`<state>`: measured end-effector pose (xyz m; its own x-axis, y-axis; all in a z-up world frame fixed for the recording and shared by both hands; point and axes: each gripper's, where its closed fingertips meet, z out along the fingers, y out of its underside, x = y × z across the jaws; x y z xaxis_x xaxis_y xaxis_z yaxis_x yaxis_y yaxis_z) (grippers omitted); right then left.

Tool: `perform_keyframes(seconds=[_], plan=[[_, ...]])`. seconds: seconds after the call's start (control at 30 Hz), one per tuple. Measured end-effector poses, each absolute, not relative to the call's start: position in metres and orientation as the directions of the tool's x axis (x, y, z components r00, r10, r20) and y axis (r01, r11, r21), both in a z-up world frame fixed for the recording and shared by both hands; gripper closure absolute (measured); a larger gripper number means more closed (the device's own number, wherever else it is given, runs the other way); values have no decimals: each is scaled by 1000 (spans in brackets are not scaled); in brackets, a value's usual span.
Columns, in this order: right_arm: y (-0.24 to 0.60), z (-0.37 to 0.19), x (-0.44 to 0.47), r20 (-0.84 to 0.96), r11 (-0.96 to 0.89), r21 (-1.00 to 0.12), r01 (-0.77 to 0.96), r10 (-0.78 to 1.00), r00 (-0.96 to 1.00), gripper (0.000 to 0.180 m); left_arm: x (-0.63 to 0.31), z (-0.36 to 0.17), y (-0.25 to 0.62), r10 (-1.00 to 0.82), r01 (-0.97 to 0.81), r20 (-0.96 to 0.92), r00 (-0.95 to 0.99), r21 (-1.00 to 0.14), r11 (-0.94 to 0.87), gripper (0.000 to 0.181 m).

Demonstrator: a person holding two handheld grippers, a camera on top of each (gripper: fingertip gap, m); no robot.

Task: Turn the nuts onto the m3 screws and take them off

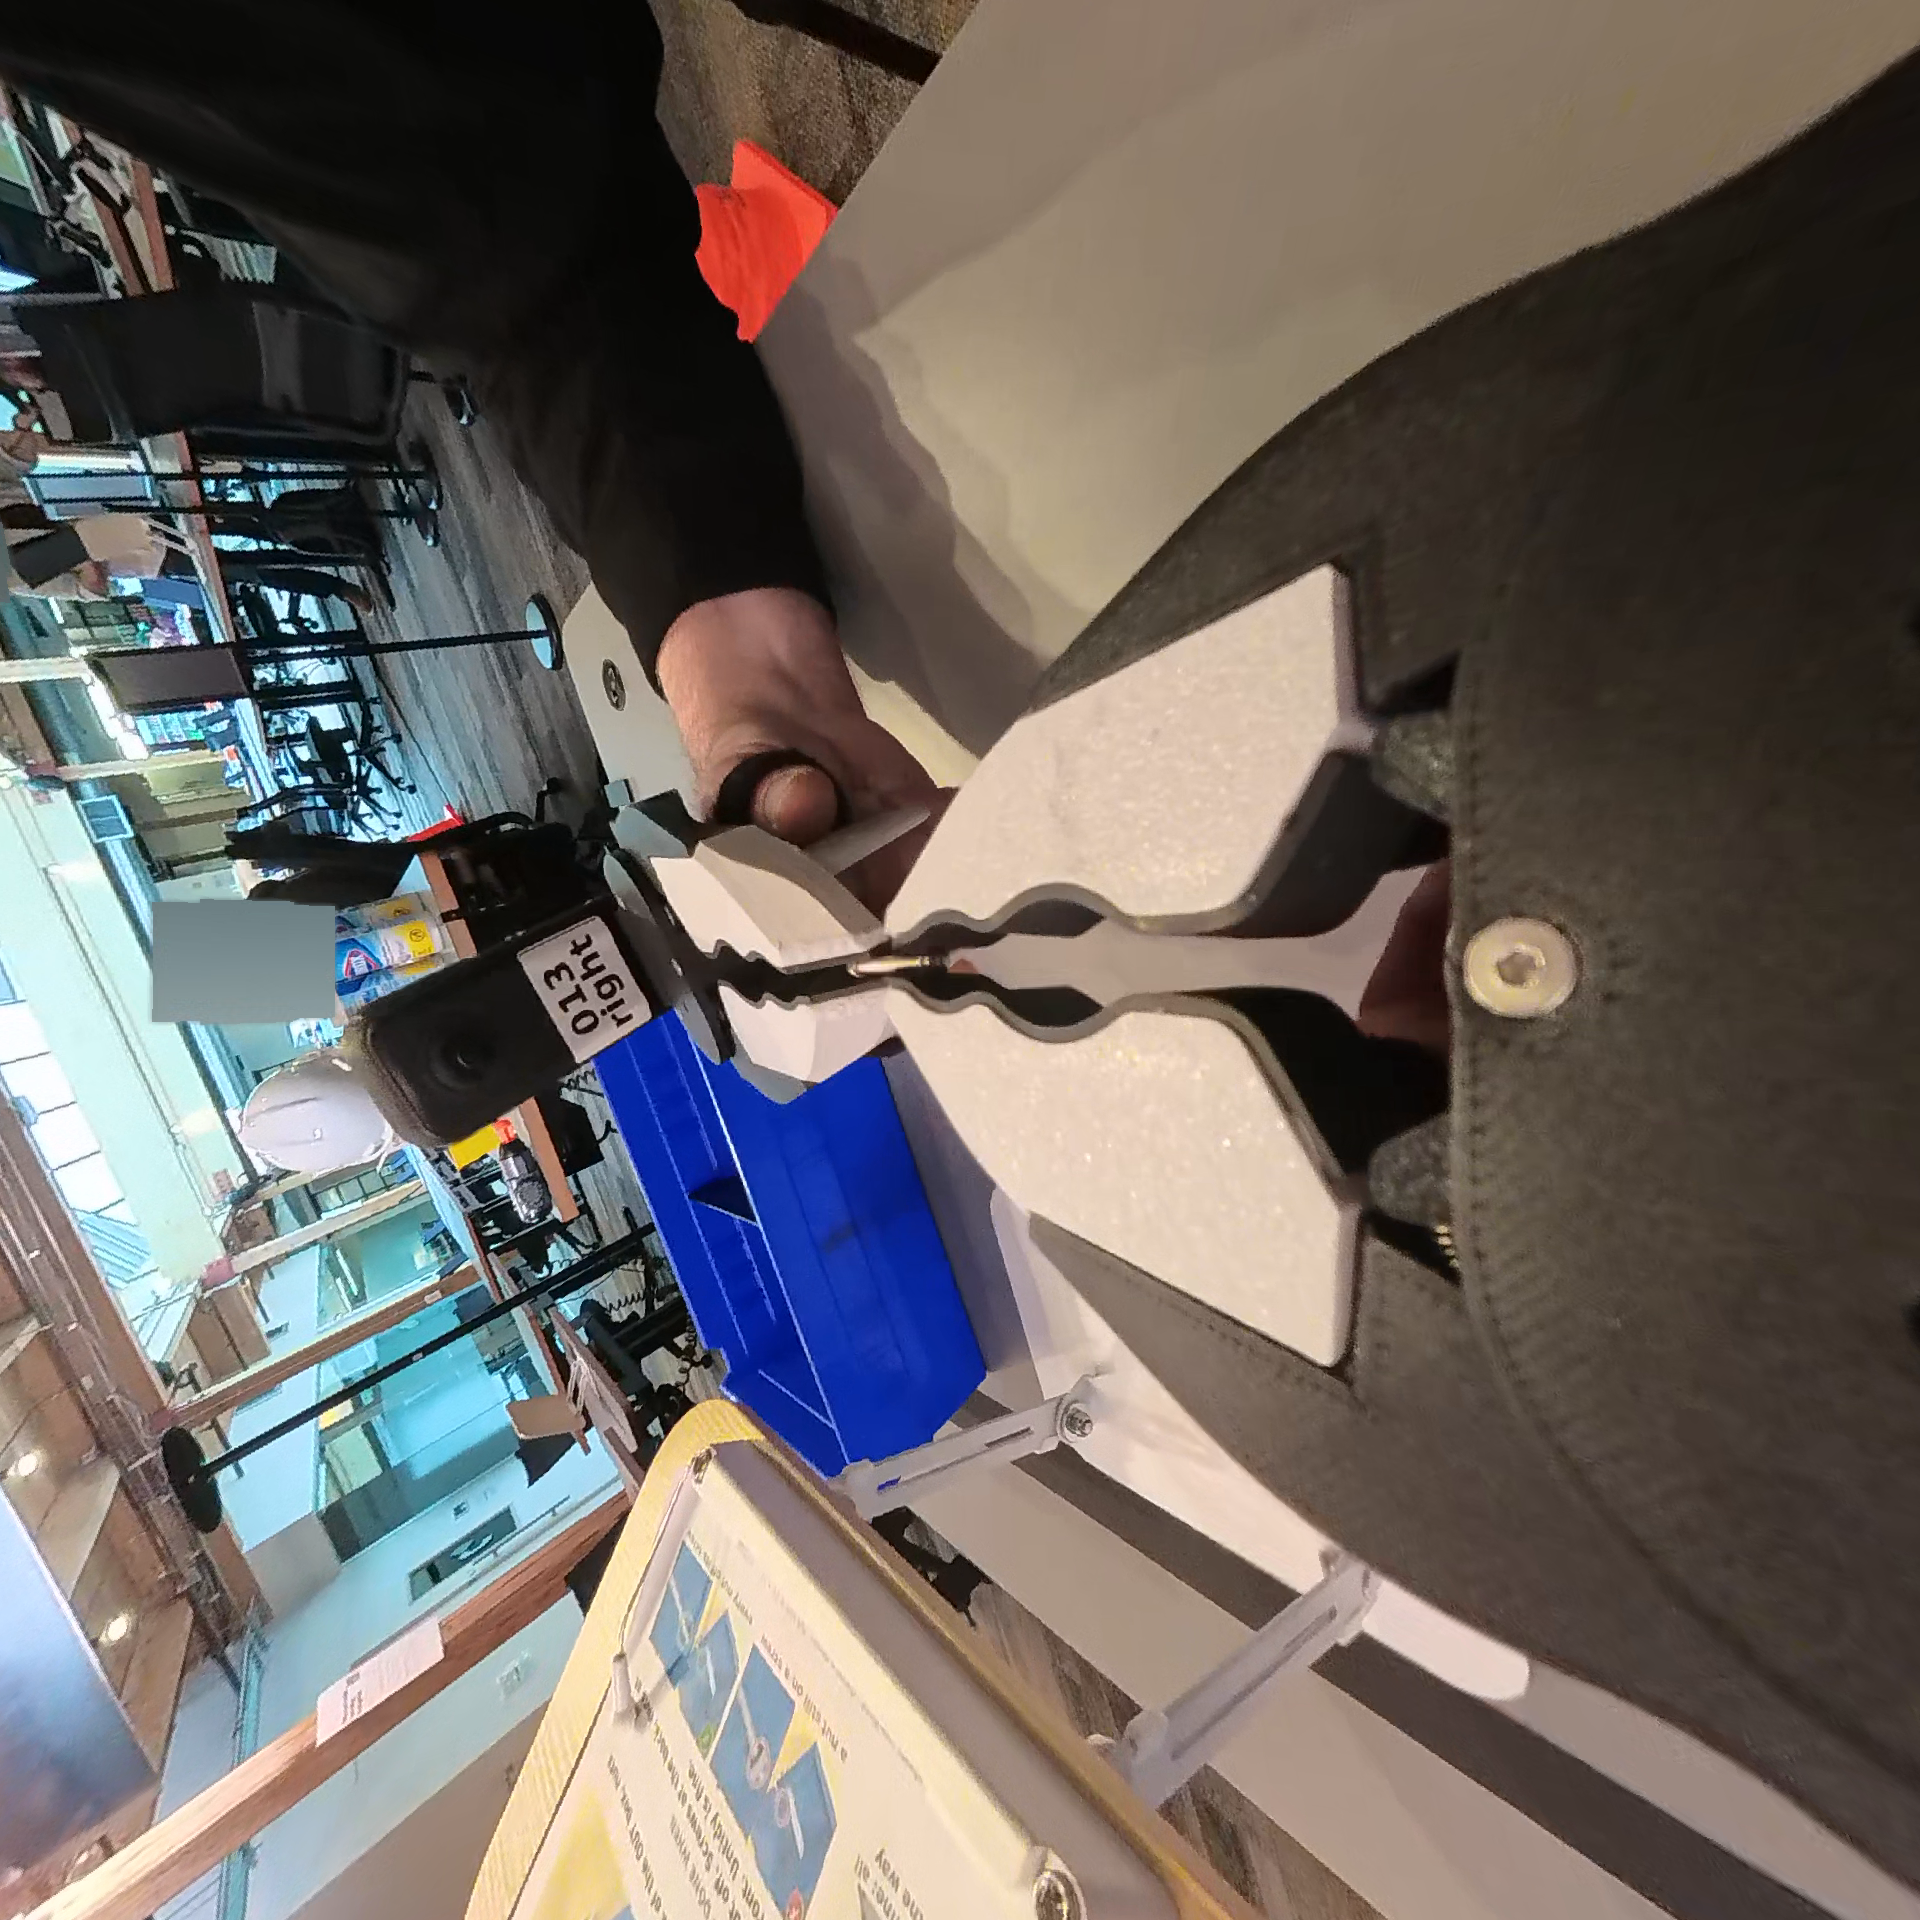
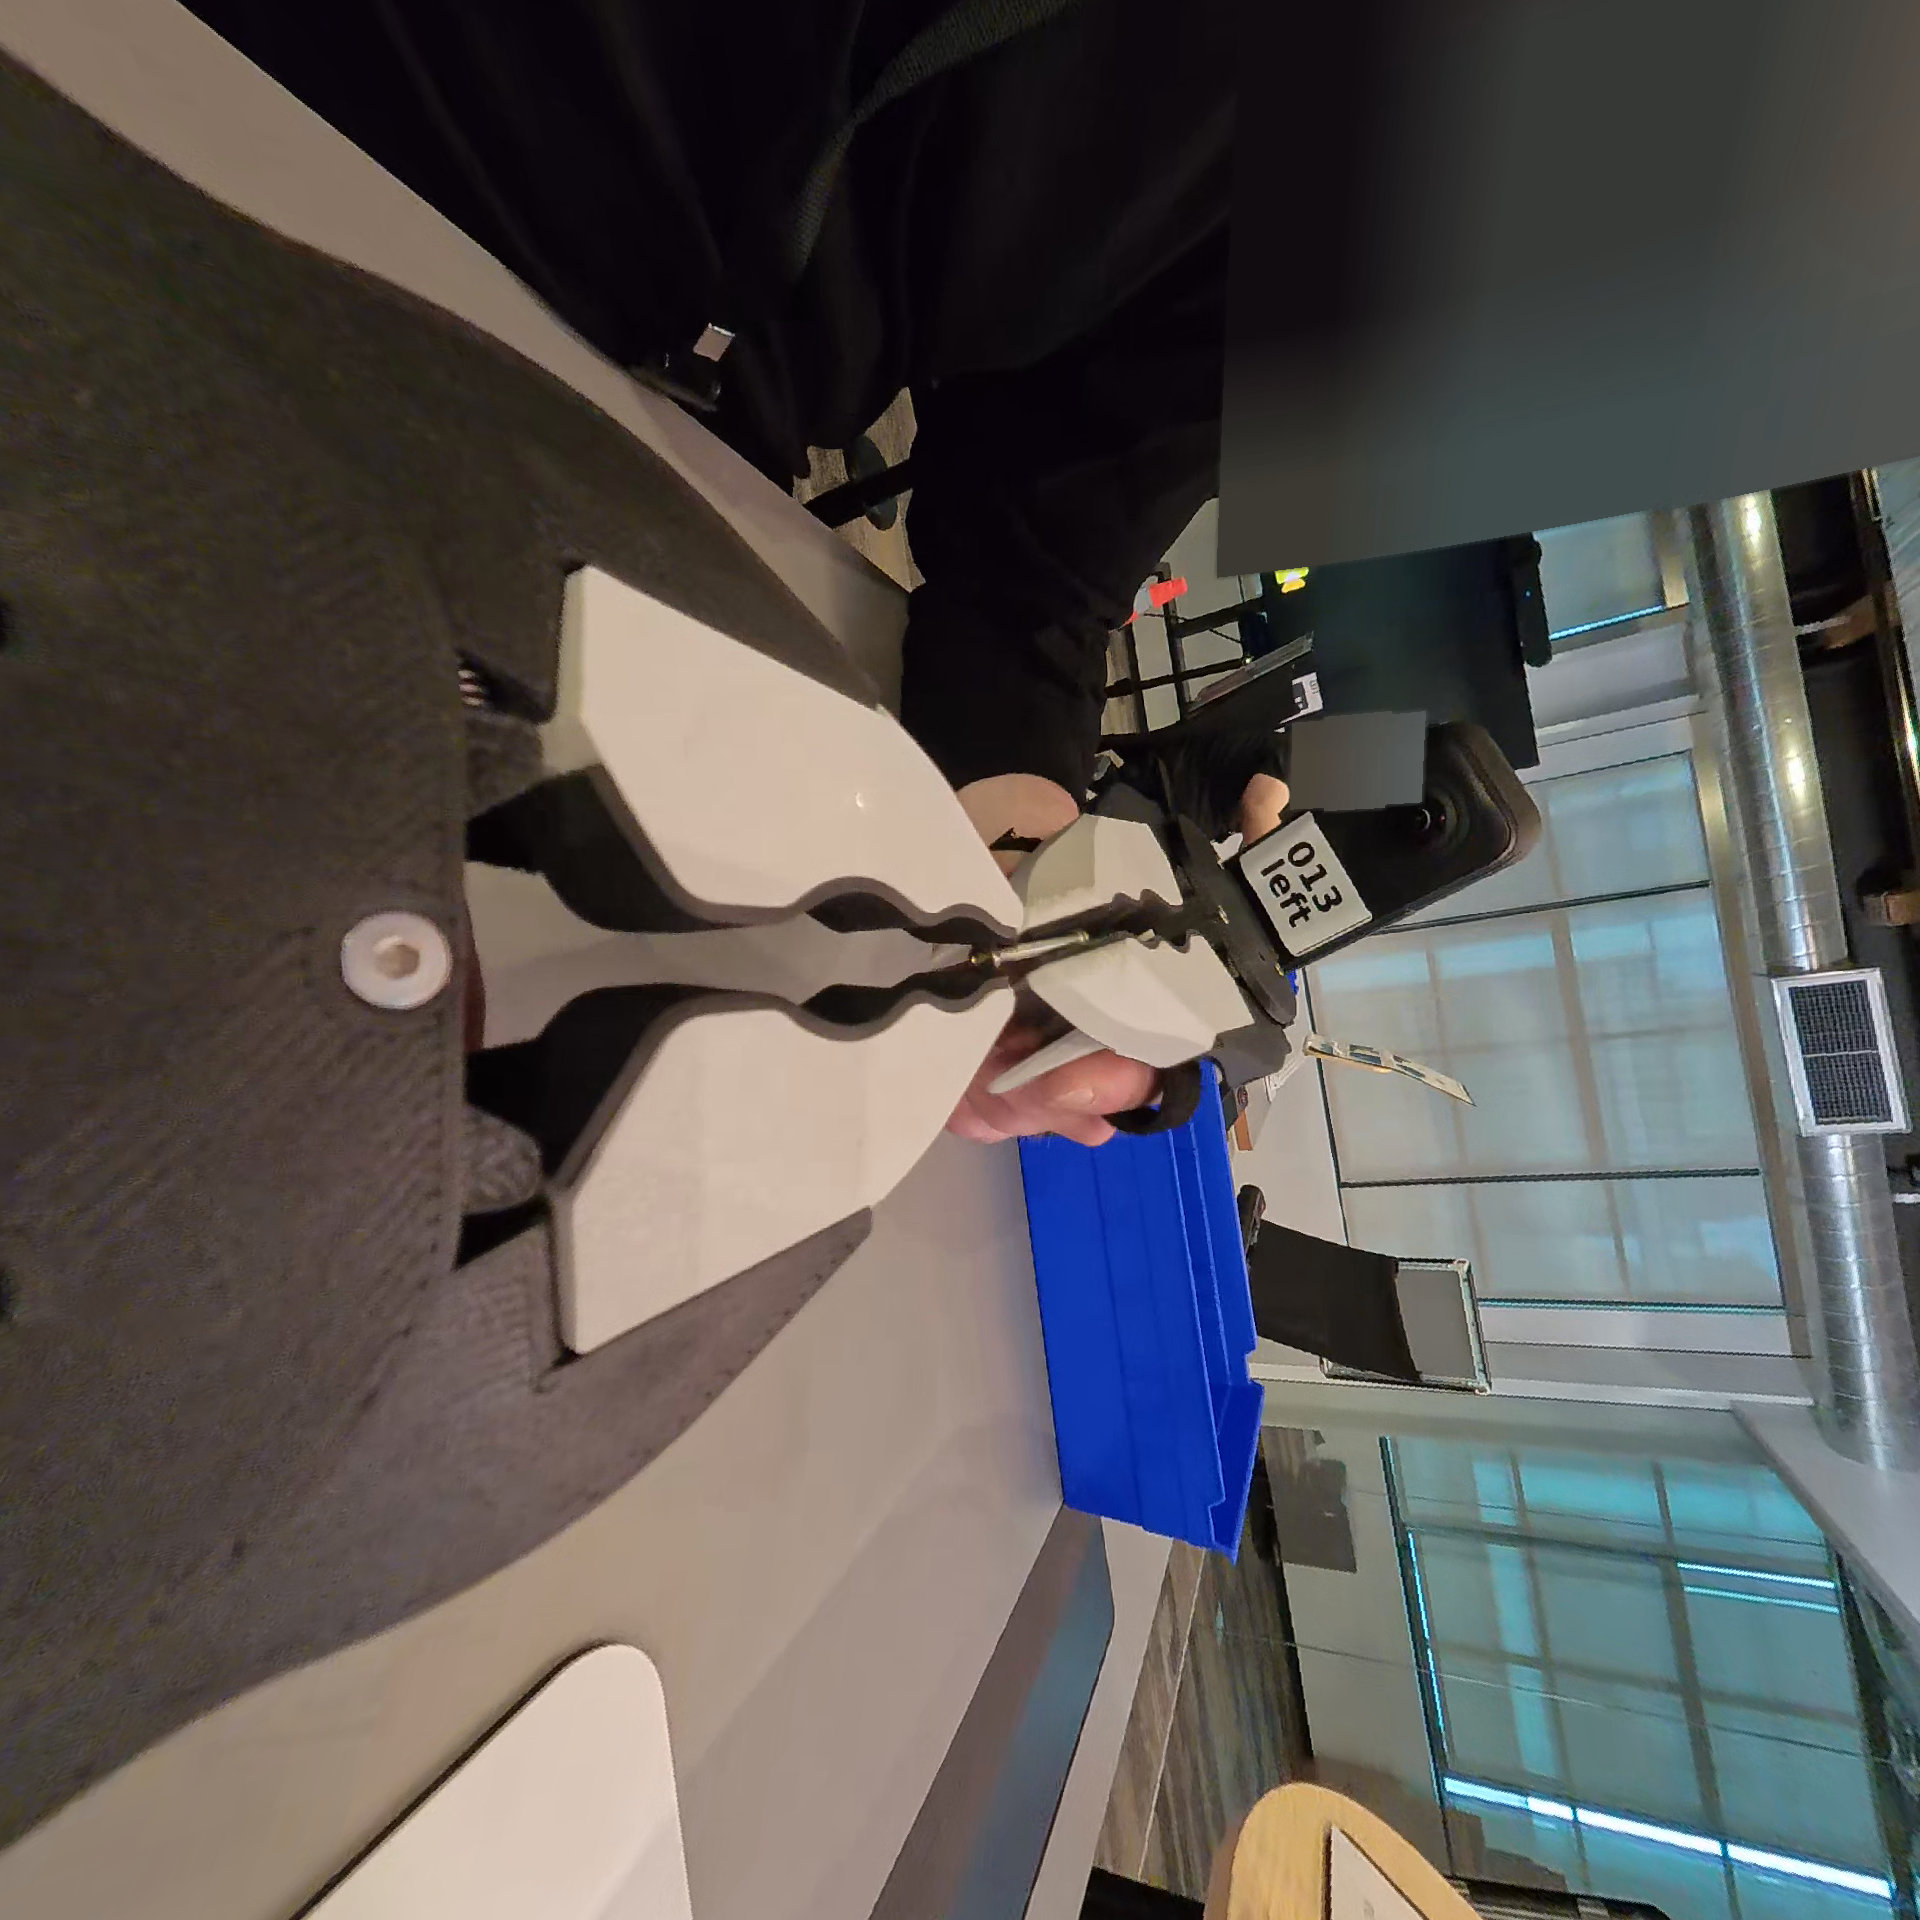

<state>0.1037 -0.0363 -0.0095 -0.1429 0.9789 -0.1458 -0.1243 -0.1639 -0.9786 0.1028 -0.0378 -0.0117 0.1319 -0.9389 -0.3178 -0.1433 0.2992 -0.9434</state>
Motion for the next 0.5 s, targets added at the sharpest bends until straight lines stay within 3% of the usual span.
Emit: perform_keyframes(seconds=[0.27, 0.4, 0.5], plan=[[-33, -10, 103, -40, -45, -994, -103, 998, -54, 175, 102, -10, -34, -990, -60, -91, 105, -995, 85, 178], [-30, -9, 103, 203, 206, -978, -26, 975, 90, 175, 102, -8, -32, -986, 37, 164, 24, -986, -163, 178], [-30, -7, 104, 428, 420, -904, 80, 888, 171, 175, 103, -7, -32, -929, 109, 360, -89, -923, -368, 178]])
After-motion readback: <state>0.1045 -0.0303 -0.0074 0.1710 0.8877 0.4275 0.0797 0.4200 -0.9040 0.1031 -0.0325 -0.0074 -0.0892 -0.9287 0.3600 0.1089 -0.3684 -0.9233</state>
